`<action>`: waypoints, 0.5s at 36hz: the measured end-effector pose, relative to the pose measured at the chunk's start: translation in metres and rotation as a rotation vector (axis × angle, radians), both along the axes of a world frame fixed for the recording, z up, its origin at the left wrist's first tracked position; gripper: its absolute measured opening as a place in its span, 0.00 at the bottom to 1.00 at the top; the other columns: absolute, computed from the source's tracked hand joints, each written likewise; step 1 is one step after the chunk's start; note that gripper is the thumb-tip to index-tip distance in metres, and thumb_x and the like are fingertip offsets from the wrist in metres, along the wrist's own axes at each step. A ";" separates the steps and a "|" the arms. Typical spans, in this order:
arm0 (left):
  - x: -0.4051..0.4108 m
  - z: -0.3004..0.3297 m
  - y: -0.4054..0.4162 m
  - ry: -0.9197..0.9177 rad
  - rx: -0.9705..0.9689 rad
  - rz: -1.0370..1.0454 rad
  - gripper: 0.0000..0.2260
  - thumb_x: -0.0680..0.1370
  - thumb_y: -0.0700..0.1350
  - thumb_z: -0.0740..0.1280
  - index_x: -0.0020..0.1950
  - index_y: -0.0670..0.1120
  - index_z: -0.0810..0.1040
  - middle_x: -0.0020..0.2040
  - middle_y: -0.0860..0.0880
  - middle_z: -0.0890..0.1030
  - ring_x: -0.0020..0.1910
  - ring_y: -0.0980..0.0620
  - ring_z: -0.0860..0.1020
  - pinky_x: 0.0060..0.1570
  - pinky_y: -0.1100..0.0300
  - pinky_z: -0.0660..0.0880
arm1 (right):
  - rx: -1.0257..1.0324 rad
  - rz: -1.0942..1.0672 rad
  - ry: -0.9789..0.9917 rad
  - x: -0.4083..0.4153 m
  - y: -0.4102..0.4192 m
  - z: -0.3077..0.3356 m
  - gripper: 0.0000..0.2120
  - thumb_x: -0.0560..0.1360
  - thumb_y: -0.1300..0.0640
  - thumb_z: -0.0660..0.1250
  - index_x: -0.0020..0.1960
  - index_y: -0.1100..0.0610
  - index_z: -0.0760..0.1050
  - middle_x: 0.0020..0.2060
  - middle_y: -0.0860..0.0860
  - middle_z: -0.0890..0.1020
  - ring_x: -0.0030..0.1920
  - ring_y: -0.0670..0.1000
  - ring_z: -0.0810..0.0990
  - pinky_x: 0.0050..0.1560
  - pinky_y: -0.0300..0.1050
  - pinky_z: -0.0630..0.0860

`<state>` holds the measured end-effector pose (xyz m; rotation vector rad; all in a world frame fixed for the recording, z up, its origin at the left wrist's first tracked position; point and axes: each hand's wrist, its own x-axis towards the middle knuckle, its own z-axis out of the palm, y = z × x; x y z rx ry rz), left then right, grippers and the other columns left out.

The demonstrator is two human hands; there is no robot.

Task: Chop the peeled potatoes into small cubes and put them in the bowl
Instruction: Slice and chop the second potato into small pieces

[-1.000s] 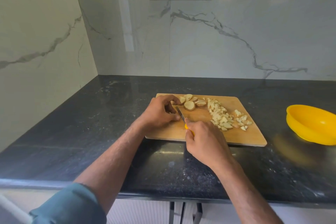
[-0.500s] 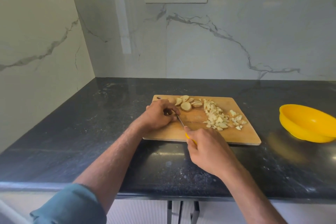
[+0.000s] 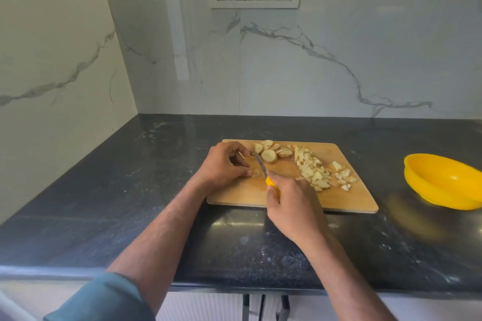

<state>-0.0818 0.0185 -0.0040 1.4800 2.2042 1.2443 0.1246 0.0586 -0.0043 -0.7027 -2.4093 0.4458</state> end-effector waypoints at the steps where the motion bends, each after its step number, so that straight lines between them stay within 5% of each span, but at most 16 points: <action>1: 0.000 0.000 0.000 -0.004 0.004 0.008 0.17 0.67 0.42 0.83 0.50 0.51 0.80 0.40 0.53 0.86 0.43 0.57 0.83 0.45 0.70 0.75 | 0.007 0.003 -0.009 0.000 0.000 -0.001 0.19 0.80 0.58 0.63 0.71 0.57 0.74 0.42 0.52 0.86 0.25 0.36 0.65 0.25 0.26 0.63; 9: -0.002 0.000 -0.001 -0.018 0.012 -0.015 0.15 0.68 0.40 0.82 0.49 0.47 0.80 0.40 0.51 0.86 0.42 0.56 0.84 0.51 0.58 0.81 | 0.040 0.039 -0.032 0.002 -0.003 -0.005 0.20 0.79 0.57 0.63 0.71 0.54 0.75 0.40 0.49 0.86 0.25 0.36 0.65 0.28 0.22 0.59; 18: -0.002 -0.001 -0.001 -0.045 0.017 -0.026 0.18 0.70 0.39 0.81 0.53 0.52 0.78 0.39 0.51 0.86 0.41 0.56 0.83 0.49 0.61 0.79 | 0.047 0.060 -0.017 0.000 -0.001 -0.007 0.20 0.80 0.56 0.64 0.71 0.54 0.75 0.41 0.49 0.86 0.27 0.39 0.67 0.32 0.23 0.59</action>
